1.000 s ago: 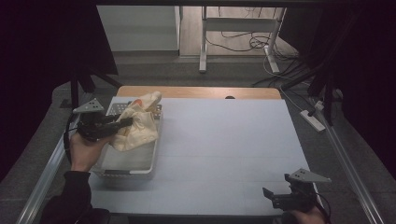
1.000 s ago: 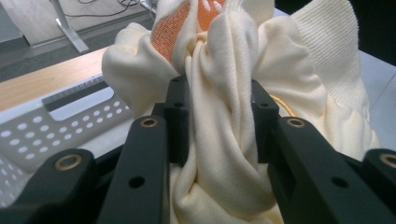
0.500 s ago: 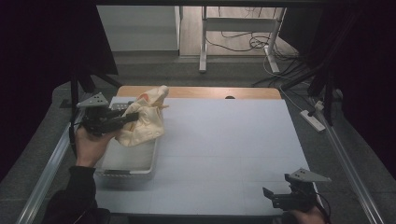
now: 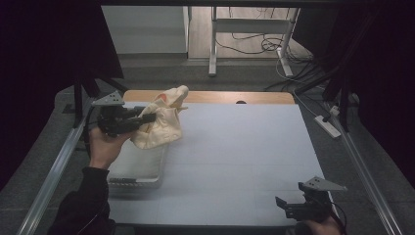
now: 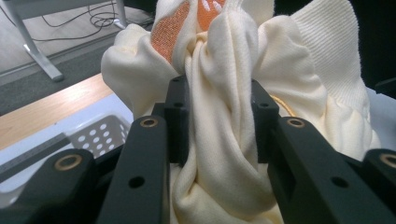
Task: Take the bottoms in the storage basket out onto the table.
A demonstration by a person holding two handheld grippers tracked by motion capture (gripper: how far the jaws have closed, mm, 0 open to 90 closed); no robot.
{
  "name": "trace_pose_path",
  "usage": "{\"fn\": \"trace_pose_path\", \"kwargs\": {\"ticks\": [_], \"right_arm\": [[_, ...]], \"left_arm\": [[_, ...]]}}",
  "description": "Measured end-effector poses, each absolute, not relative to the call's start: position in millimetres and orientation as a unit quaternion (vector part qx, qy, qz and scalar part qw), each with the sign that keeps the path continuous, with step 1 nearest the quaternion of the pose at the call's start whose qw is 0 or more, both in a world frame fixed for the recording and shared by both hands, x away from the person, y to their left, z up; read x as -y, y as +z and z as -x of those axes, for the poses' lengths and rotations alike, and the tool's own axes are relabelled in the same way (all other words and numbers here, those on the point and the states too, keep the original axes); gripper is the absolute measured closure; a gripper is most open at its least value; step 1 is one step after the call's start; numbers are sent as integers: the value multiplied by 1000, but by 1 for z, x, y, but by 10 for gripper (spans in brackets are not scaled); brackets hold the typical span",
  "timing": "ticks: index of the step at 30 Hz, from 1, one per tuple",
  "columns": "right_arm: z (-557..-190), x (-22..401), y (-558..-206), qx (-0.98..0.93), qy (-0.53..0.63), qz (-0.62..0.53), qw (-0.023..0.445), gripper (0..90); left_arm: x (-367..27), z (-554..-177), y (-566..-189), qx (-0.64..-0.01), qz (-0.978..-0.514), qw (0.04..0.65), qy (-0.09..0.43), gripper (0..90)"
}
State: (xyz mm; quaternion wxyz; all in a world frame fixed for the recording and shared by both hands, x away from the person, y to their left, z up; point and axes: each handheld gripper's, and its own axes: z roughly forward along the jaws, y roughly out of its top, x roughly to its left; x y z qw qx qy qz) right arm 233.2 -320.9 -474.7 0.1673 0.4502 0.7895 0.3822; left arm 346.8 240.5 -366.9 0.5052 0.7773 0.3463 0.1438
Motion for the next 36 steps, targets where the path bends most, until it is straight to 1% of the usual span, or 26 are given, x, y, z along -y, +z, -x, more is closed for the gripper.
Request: {"fn": "trace_pose_path", "kwargs": {"ticks": [13, 27, 36], "right_arm": [[-233, 321, -475, -790, 382, -449, 167, 0], [-233, 321, -475, -789, 383, -450, 166, 0], [-233, 322, -475, -788, 385, -451, 165, 0]], "left_arm": [[-214, -361, -365, -328, -787, 505, 137, 678], [-171, -378, -378, -306, -805, 495, 115, 679], [-152, -385, -386, -301, -813, 487, 108, 678]]}}
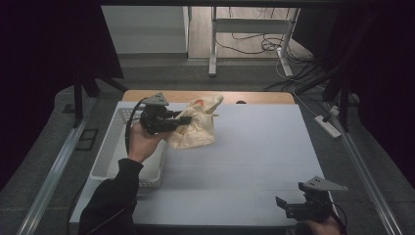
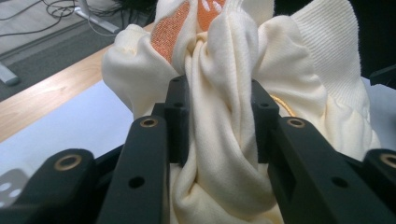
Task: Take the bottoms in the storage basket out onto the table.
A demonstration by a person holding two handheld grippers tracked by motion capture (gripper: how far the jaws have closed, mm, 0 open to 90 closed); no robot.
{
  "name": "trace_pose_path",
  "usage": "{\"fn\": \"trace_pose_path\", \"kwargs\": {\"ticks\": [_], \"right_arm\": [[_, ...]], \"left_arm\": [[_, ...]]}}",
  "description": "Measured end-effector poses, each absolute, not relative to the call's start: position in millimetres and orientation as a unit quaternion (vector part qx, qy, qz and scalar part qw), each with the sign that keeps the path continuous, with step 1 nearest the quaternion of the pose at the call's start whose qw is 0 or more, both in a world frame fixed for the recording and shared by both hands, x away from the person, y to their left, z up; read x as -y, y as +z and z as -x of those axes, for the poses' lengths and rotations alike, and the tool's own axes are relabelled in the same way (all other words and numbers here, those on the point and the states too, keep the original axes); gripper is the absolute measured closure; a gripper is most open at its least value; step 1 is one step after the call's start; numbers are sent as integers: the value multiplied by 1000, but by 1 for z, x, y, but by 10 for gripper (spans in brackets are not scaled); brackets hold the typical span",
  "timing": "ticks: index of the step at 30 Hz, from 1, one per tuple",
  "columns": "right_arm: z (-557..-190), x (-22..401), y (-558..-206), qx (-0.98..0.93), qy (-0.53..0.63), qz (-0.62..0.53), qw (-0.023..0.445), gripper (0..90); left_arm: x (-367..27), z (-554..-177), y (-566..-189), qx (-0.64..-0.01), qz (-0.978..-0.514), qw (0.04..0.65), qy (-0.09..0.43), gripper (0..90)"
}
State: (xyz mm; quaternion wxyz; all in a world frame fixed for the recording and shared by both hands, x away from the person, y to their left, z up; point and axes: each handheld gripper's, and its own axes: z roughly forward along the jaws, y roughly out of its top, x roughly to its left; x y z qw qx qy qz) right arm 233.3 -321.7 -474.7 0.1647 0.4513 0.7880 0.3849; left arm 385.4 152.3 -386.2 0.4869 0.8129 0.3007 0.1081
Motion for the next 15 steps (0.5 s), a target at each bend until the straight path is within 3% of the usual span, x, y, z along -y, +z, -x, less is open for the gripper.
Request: {"fn": "trace_pose_path", "kwargs": {"ticks": [15], "right_arm": [[-233, 322, -475, -789, 385, -450, 165, 0]], "left_arm": [[-121, -400, -410, -305, -824, 468, 93, 677]]}}
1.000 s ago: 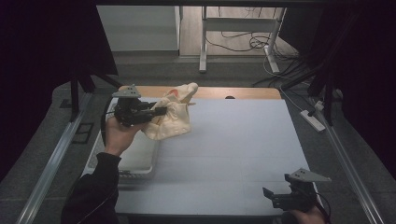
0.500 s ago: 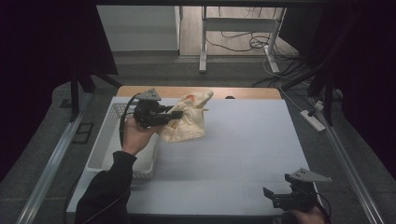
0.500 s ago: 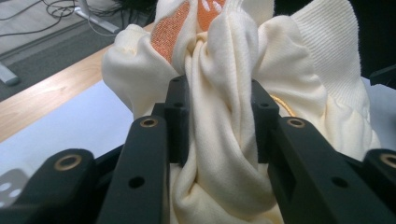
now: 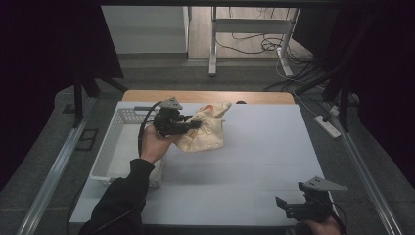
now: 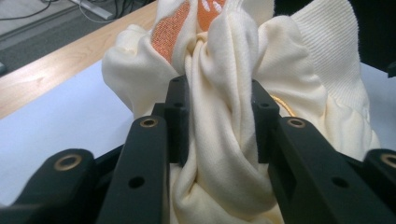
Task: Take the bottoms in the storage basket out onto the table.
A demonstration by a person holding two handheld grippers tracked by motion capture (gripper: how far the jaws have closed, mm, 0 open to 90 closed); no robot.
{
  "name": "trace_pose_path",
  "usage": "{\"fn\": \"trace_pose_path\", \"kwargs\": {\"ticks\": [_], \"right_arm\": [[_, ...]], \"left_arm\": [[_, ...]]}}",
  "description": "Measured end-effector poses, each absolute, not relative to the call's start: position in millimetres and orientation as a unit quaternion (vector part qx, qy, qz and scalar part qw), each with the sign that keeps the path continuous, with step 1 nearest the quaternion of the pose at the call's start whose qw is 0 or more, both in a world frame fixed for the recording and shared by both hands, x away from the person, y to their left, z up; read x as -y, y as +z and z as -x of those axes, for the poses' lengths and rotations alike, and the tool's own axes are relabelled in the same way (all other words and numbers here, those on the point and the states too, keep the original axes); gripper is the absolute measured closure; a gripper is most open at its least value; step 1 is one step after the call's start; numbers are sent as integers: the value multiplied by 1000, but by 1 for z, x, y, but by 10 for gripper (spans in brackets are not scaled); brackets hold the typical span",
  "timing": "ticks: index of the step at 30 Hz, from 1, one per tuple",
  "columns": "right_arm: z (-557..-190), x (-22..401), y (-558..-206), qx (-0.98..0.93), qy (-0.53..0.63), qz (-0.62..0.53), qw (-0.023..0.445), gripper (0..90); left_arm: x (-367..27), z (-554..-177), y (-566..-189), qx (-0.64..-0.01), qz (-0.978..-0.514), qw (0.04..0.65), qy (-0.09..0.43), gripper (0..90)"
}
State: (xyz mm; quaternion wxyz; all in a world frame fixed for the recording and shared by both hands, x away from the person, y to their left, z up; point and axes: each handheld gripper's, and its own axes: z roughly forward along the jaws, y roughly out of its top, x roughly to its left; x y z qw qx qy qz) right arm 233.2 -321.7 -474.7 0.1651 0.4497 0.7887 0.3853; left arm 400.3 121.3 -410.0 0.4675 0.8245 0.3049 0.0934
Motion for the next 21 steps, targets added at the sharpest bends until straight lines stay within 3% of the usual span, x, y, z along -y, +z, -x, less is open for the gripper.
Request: {"fn": "trace_pose_path", "kwargs": {"ticks": [21], "right_arm": [[-233, 322, -475, -790, 386, -447, 165, 0]], "left_arm": [[-82, -413, -443, -318, -839, 432, 86, 676]]}}
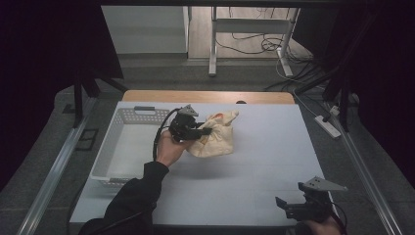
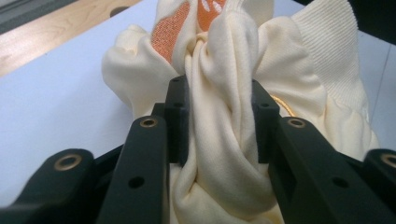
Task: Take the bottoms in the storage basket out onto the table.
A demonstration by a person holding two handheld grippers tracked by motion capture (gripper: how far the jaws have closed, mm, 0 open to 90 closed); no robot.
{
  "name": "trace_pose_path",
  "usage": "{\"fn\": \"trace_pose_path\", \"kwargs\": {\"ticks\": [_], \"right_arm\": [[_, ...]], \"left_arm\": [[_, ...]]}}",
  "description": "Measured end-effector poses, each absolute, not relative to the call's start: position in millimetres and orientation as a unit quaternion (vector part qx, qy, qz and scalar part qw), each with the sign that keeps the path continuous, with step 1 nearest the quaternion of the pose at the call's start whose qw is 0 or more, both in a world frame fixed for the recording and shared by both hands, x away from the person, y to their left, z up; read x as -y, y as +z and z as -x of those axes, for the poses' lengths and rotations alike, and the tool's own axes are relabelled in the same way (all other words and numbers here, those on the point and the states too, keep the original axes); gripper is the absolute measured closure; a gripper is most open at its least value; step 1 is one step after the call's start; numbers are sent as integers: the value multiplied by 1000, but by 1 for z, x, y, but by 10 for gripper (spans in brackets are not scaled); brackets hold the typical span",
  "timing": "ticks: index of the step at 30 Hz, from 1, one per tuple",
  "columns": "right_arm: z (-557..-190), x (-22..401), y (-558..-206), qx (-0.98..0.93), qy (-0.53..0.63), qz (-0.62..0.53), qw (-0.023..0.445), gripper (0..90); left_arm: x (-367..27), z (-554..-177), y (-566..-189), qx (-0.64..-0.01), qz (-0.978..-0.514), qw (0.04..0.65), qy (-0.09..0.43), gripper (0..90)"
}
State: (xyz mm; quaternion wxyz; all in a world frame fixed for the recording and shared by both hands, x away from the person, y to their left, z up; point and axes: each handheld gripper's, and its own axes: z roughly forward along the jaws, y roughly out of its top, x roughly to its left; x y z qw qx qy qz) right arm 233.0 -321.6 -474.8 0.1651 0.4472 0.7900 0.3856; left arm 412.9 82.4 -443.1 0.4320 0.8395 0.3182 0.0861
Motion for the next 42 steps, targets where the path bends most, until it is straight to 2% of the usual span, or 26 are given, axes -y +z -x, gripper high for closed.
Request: {"fn": "trace_pose_path", "kwargs": {"ticks": [27, 42], "right_arm": [[-233, 321, -475, -792, 383, -445, 167, 0], [-233, 321, -475, -793, 383, -444, 166, 0]], "left_arm": [[-53, -423, -486, -359, -854, 375, 36, 662], [-37, -422, -502, -352, -871, 341, 41, 629]]}}
